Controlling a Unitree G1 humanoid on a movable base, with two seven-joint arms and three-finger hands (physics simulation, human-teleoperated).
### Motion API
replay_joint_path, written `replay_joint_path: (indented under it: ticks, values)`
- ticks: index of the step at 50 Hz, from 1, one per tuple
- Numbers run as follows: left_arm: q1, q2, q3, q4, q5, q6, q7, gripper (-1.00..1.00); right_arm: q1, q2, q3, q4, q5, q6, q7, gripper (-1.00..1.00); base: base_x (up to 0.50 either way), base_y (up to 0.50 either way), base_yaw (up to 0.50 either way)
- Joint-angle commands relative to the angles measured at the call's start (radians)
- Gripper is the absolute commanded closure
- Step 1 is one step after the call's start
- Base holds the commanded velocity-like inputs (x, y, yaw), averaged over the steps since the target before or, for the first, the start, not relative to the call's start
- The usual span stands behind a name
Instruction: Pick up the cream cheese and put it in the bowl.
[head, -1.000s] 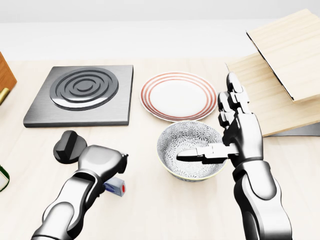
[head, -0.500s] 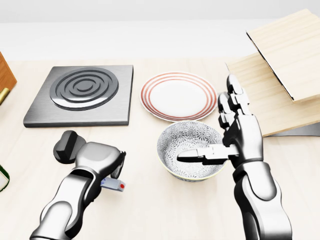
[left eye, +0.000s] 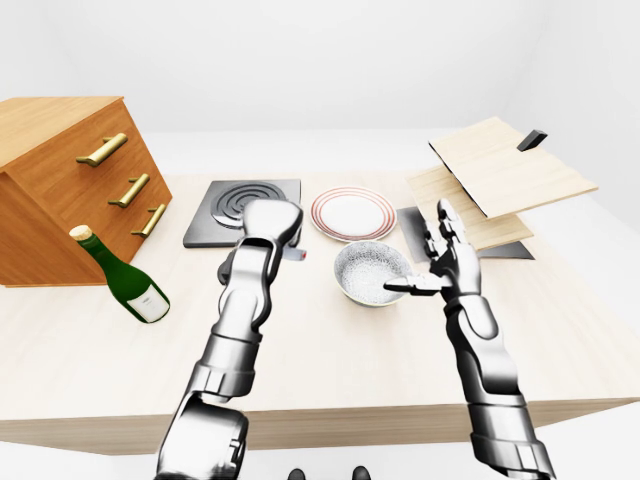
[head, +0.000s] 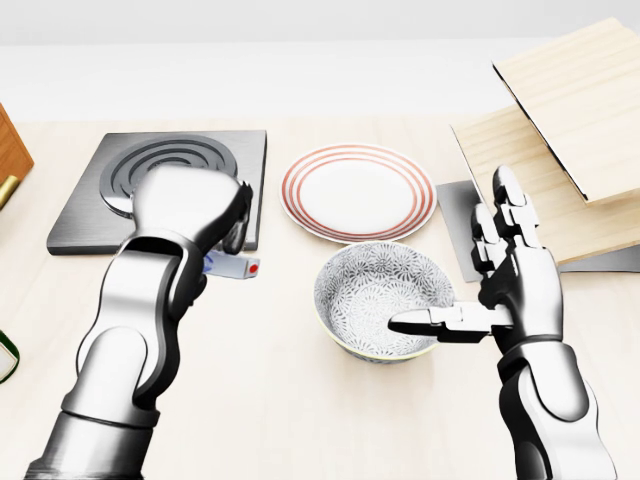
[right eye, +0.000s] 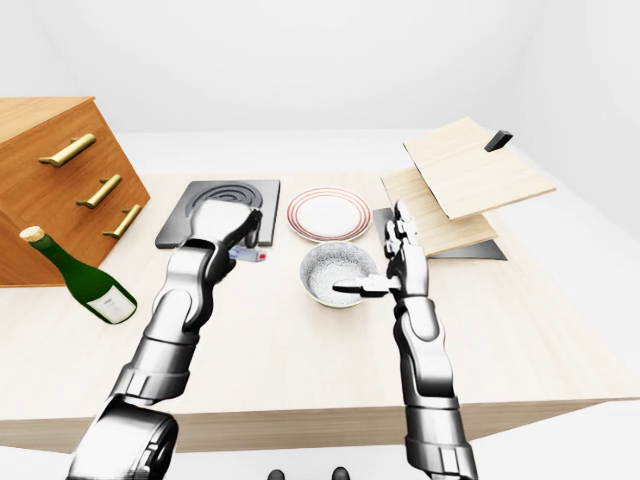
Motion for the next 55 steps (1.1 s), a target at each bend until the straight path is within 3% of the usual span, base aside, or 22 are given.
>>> replay_joint_path:
  ticks: [1,14,31,42,48,55]
  values:
    - [-0.162,-0.048,0.002,-0.048,-0.078,0.000,-0.026,1.00,0.015,-0.014,-0.023,-0.002,0.011,0.000,-0.001,-1.00,0.00,0.00,0.00]
    - [-0.275,-0.168,-0.053,0.091,-0.078,0.000,0.016,1.00,0.020,-0.014,-0.024,0.009,0.017,0.000,0.000,-1.00,0.00,0.00,0.00]
    - [-0.337,-0.262,-0.084,0.271,-0.095,0.000,0.102,1.00,0.017,-0.015,-0.023,0.030,0.020,0.000,0.005,-1.00,0.00,0.00,0.00]
    - [-0.321,-0.293,-0.107,0.332,-0.112,0.000,0.164,1.00,0.014,-0.013,-0.019,0.051,0.022,0.000,0.008,-1.00,0.00,0.00,0.00]
    - [-0.267,-0.320,-0.127,0.308,-0.096,0.000,0.178,1.00,0.017,-0.015,-0.023,0.055,0.026,0.000,0.009,-1.00,0.00,0.00,0.00]
    - [-0.281,-0.339,-0.129,0.362,-0.096,0.000,0.207,1.00,0.013,-0.014,-0.020,0.067,0.025,0.000,0.009,-1.00,0.00,0.00,0.00]
